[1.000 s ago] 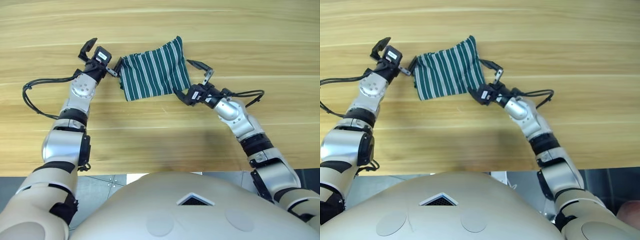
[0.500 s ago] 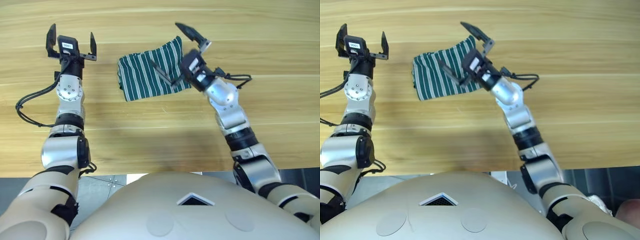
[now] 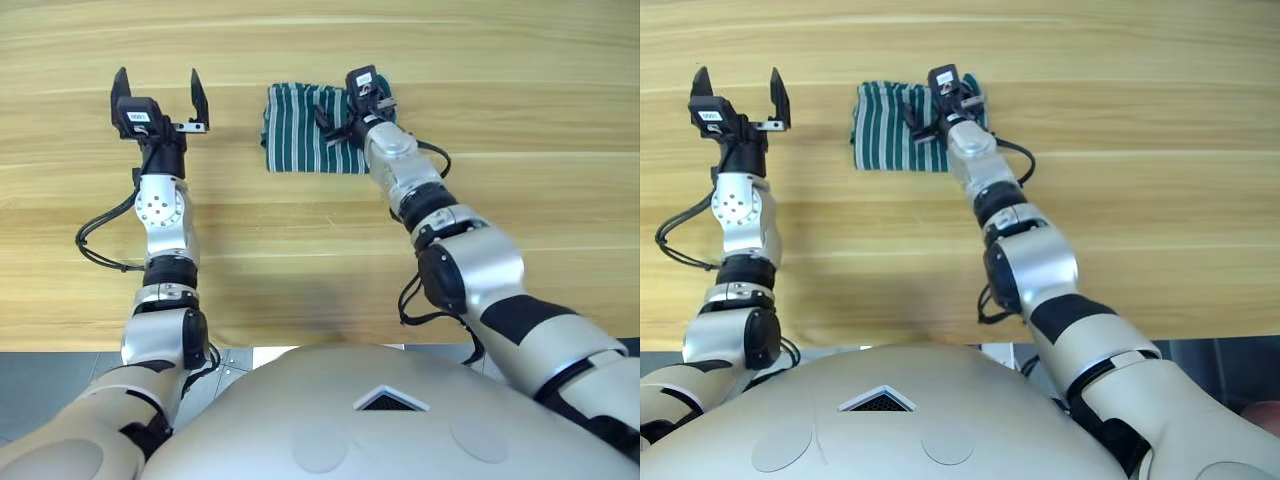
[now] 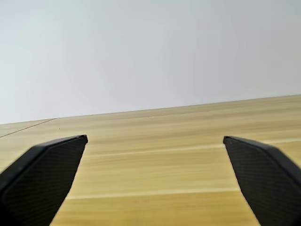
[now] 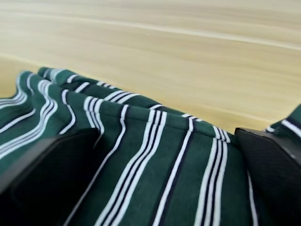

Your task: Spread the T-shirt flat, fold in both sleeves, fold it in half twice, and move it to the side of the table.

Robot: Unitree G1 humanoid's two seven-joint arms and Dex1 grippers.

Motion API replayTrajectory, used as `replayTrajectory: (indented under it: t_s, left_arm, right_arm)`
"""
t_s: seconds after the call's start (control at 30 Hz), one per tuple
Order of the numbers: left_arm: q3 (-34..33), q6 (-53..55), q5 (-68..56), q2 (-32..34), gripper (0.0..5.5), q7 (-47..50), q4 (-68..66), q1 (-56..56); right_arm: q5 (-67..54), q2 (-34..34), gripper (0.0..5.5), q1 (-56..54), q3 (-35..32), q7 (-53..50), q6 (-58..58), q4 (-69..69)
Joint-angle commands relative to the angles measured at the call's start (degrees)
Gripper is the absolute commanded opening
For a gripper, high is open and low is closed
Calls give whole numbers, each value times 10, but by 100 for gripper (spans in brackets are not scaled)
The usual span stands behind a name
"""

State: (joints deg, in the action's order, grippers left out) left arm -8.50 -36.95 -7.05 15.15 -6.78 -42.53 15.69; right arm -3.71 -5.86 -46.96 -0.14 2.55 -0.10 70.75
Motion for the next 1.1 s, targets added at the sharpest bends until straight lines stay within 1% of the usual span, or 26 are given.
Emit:
replayTrajectory:
  t_s: [0.03, 0.17, 0.23, 0.3, 0.37, 0.43, 0.57, 0.63, 0.67, 0.73, 0.8, 0.87, 0.9, 0.93, 1.0, 1.07, 1.1]
  left_arm:
    - [-18, 10, -11, -2, 537, -3, 9, -7]
    - [-36, 0, -24, -8, 537, -5, 24, -31]
    - [-42, -3, -29, -14, 537, -4, 40, -49]
    - [-44, -4, -27, -21, 537, 0, 57, -67]
    - [-47, -2, -25, -25, 537, 5, 82, -93]
    - [-53, 0, -22, -26, 537, 10, 97, -113]
    - [-62, 1, -23, -29, 537, 14, 128, -146]
    - [-56, 0, -24, -34, 537, 8, 132, -139]
    - [-45, -3, -15, -38, 537, 4, 135, -132]
    - [-25, -3, -7, -50, 537, -5, 136, -104]
    - [-15, -9, 1, -58, 537, -4, 129, -74]
    - [-2, -6, 15, -69, 537, 2, 107, -39]
    - [9, -11, 35, -75, 537, 11, 88, -18]
    - [19, -12, 47, -82, 537, 14, 67, 1]
    - [26, -20, 56, -94, 537, 21, 28, 22]
    - [20, -32, 50, -104, 537, 26, 20, 7]
    - [22, -46, 56, -104, 519, 28, 17, -6]
  right_arm:
    - [-36, 93, 540, -20, -85, -93, 45, 54]
    - [-69, 238, 540, -10, -177, -173, 40, 67]
    - [-81, 308, 540, 24, -217, -213, 33, 72]
    - [-90, 358, 540, 72, -252, -244, 31, 76]
    - [-95, 380, 540, 109, -275, -256, 34, 77]
    - [-96, 385, 540, 137, -291, -267, 34, 78]
    - [-95, 384, 540, 136, -313, -286, 23, 75]
    - [-89, 394, 540, 121, -316, -285, -34, 66]
    - [-68, 396, 540, 104, -298, -283, -83, 56]
    - [-22, 370, 540, 64, -243, -241, -200, 20]
    - [22, 292, 540, 40, -168, -173, -277, -21]
    - [84, 180, 540, 52, -65, -116, -314, -56]
    - [104, 126, 540, 66, -27, -98, -324, -64]
    - [119, 88, 540, 77, -1, -94, -328, -65]
    - [161, 62, 540, 96, 39, -129, -313, -56]
    - [181, 63, 540, 138, 54, -141, -308, -67]
    - [187, 67, 540, 161, 58, -145, -309, -79]
